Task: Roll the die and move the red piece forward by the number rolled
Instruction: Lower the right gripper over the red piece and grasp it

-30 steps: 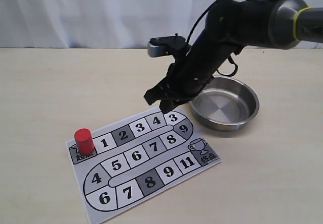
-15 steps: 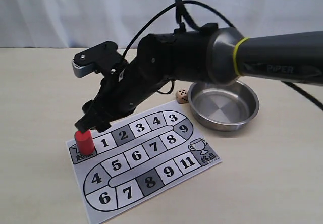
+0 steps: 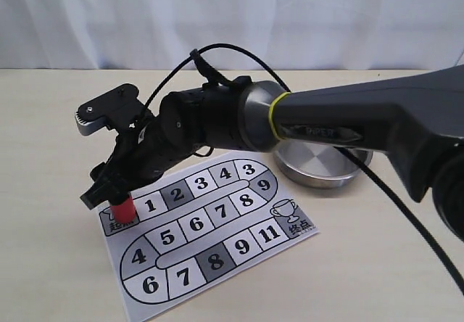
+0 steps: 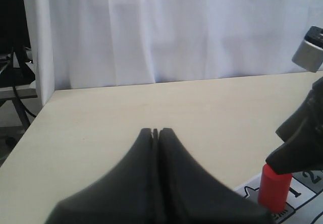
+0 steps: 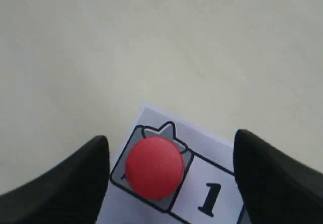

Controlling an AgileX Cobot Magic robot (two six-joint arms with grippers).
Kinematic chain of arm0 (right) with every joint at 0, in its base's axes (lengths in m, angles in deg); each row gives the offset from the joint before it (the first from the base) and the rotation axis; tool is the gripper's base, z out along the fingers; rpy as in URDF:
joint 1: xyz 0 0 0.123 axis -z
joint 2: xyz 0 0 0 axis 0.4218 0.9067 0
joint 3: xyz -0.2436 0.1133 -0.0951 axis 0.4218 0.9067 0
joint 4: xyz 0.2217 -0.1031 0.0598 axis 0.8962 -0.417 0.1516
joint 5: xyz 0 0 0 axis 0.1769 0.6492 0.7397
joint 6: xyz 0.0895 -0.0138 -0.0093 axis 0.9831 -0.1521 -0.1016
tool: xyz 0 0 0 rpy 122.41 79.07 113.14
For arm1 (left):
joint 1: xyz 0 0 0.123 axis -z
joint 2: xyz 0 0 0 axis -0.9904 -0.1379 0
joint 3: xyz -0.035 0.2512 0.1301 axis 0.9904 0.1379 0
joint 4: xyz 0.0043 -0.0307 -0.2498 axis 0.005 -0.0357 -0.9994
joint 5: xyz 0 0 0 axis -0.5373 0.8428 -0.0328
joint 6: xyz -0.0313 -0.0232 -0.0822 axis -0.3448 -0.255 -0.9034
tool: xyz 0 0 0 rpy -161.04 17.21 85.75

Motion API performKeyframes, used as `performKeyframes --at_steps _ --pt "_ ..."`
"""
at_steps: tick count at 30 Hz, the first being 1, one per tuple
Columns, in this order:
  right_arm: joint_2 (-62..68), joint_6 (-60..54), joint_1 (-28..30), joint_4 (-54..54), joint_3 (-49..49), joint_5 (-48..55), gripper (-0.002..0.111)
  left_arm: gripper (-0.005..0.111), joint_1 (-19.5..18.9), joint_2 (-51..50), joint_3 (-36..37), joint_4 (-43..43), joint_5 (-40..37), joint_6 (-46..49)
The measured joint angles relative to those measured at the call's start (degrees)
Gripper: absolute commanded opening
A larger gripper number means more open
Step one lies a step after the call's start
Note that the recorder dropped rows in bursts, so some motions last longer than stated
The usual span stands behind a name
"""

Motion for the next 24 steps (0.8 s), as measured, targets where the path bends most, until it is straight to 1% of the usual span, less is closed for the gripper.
performKeyframes --at_steps 4,17,20,24 --pt "1.6 0.0 0.0 0.0 -0.3 -2.2 0.066 0.000 0.0 0.0 0.0 0.0 0.0 0.0" --pt "4.3 0.0 0.0 0.0 -0.3 -2.7 0.064 0.000 0.0 0.0 0.0 0.0 0.0 0.0" --pt "4.5 -0.1 0.0 0.0 -0.3 -2.9 0.059 0.000 0.0 0.0 0.0 0.0 0.0 0.0" --pt "4.5 -0.1 -0.4 0.0 -0.3 -3.1 0.042 0.000 0.0 0.0 0.0 0.0 0.0 0.0"
